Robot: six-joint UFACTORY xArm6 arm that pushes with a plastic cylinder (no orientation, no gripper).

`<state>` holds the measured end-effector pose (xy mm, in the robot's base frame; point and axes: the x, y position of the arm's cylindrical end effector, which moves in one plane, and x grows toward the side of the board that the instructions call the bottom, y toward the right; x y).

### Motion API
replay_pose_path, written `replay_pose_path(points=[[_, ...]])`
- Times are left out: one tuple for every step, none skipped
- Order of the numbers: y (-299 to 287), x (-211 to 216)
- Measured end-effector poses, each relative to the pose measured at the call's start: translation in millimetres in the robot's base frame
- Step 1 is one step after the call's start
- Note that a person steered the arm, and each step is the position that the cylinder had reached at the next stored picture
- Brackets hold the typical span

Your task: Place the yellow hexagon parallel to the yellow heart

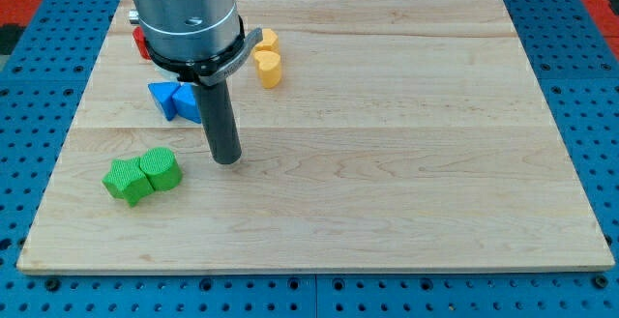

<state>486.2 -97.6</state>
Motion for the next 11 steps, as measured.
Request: replay_pose_path(points=[[-1, 4], [-6, 2], [16, -32], [23, -67], [6, -91], [-9, -128], [-10, -175], [6, -203], [71, -178], [125, -167], [125, -197]])
